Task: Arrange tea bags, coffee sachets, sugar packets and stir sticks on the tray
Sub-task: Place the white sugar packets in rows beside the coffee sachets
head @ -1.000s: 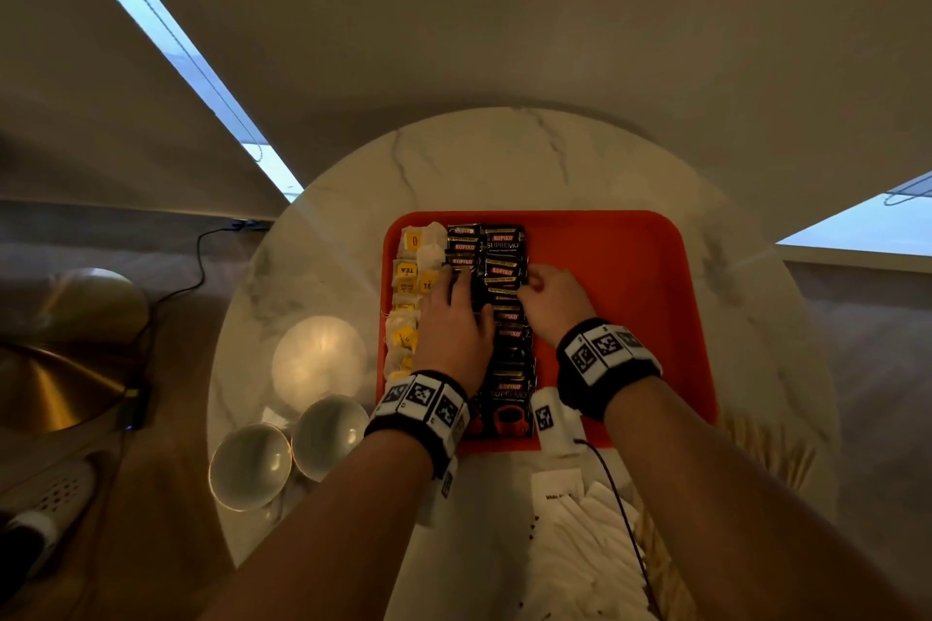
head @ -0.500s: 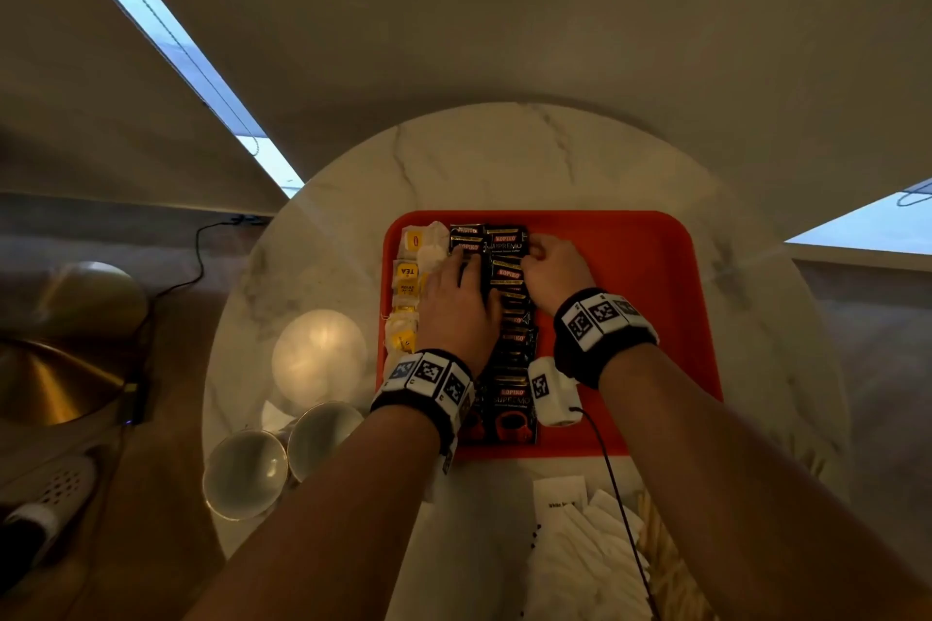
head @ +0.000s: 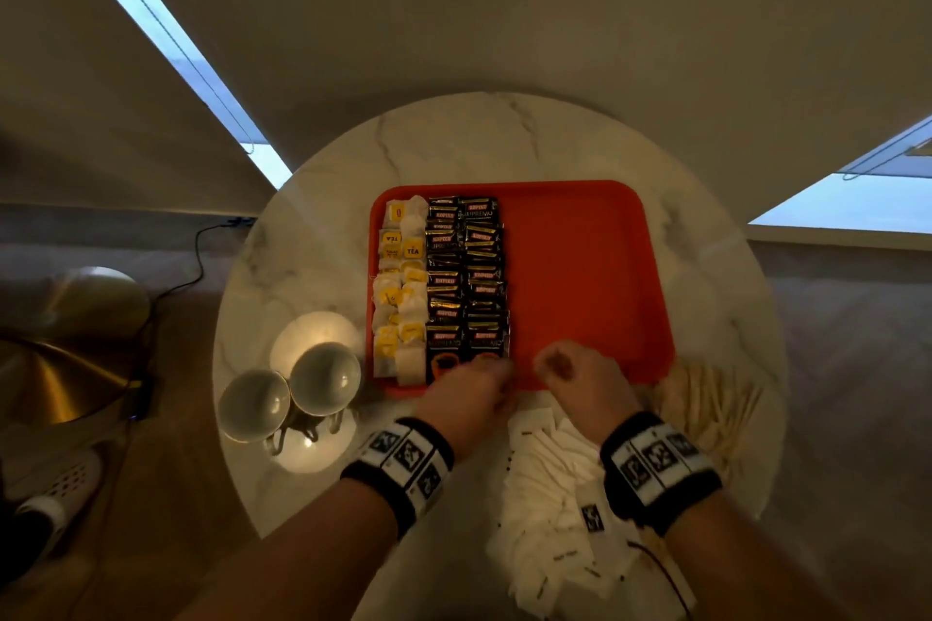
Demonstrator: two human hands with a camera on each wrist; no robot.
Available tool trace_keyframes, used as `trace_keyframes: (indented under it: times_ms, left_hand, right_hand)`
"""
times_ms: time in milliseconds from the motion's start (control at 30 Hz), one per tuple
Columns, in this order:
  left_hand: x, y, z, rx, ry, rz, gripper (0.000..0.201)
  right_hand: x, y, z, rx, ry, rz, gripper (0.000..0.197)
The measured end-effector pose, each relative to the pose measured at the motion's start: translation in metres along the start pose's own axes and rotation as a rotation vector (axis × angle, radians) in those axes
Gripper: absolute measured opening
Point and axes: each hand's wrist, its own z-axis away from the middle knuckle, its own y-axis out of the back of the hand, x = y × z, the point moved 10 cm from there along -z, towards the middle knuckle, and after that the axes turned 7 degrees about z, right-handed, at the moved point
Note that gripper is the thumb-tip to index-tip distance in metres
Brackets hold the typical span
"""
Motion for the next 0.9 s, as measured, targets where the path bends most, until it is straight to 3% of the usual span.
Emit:
trace_keyframes:
  times_ms: [67,233,367,467,667,900]
  left_hand:
    - [-0.006,-0.040,0.013,-0.123,0.050,-0.034,0.039]
    - [-0.017,-0.080,0.027,-0.165,0.132,0.011,0.055]
    - [-0.016,-0.085,0.032,-0.138,0.184,0.061,0.048]
    - [-0.017,-0.081,0.040,-0.096,0.220,0.082,0.032]
    - [-0.020,-0.064,0.057,0.047,0.269,0.348,0.011]
    - [-0.023,-0.028,0.058,0.287,0.296,0.763,0.008]
  right_hand:
    - [0.022,-0.015,0.025,-0.074,-0.050,0.099,0.003]
    - [0.055,-0.044,0.052,-0.175,-0.053,0.460,0.048]
    - [0.048,-0.059,0.057,-0.140,0.098,0.475,0.044]
    - [0.041,-0.066,0.061,-0.148,0.169,0.492,0.032]
    - [0.030,-0.055,0.064,-0.120,0.188,0.269,0.018]
    - [0.016,-0.027,0.056,-0.091,0.139,-0.164,0.041]
